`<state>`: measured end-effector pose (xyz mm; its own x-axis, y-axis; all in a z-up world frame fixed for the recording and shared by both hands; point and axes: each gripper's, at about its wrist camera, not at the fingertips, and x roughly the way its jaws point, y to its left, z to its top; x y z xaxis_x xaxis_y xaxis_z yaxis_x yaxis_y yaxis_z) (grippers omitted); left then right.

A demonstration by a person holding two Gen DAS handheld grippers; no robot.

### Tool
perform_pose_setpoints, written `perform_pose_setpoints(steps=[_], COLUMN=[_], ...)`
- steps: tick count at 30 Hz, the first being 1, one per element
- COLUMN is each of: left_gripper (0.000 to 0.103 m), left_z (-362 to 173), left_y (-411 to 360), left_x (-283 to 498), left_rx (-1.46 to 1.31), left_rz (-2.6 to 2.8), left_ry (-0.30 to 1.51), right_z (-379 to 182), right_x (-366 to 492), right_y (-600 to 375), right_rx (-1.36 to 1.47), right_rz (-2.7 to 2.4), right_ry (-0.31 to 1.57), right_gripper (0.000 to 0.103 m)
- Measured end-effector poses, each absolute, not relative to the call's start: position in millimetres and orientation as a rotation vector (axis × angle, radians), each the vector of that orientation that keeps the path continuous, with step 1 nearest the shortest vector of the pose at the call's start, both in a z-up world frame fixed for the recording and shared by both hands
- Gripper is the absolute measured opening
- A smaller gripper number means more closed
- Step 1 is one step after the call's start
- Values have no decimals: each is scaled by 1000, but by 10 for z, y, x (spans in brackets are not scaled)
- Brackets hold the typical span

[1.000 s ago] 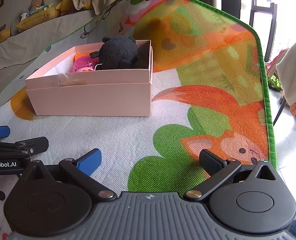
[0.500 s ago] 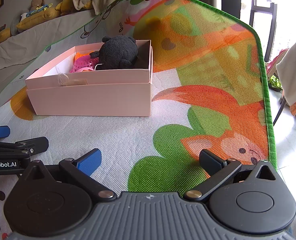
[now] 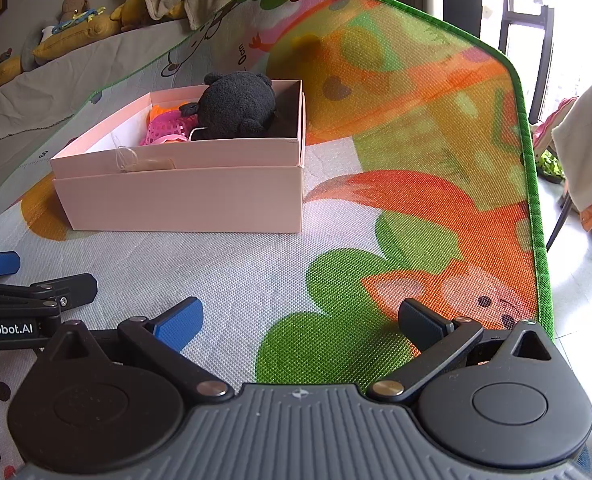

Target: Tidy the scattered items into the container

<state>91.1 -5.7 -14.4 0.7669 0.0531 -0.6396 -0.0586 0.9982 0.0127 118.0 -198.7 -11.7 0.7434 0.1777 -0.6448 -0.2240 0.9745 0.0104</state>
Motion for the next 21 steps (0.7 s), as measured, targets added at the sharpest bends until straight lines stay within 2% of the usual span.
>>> perform_pose_setpoints(steps=[21], left_gripper=[103], left_z=[-137], left_y=[-46], left_x=[906], left_rx=[-14], left_rz=[59], left_ry=[694], right_z=[-118], right_x=[1186], right_y=[-1979], right_rx=[-72], right_rz=[219], right_ry=[700], right_gripper=[103])
